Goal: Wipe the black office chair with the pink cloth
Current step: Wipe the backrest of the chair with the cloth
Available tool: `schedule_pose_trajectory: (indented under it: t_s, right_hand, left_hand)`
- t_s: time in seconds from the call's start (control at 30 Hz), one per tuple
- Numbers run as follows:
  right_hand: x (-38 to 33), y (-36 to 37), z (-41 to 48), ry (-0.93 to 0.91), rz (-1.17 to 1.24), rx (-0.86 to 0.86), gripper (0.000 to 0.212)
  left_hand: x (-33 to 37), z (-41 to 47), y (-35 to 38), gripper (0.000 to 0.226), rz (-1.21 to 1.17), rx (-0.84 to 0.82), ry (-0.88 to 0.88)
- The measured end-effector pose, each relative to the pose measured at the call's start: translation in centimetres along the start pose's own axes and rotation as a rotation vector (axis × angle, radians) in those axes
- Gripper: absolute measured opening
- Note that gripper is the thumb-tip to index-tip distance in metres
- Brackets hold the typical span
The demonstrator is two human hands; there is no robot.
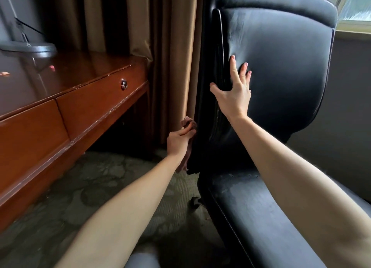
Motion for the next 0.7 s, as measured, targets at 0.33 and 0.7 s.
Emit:
schedule_pose_trajectory:
  t_s: [0.33,0.7]
  right_hand:
    - [0.2,0.3,-0.1,-0.003,0.014,0.013,0.087]
    - [-0.6,-1.0,-0.8,0.040,-0.104,-0.109,0.085]
  left_hand:
    - [3.0,0.5,0.3,0.037,-0.092,0.052,0.108]
    - [8.4,-0.6,1.0,0.053,0.014,0.238,0.094]
Point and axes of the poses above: each hand's wrist, its own z-axis towards the middle knuckle, its own y-axis out of the palm, x = y × z, the point moved 6 cm from there along z, towards the middle knuckle, and after that the axes turned 15 degrees about -z, right-handed, at the moved point
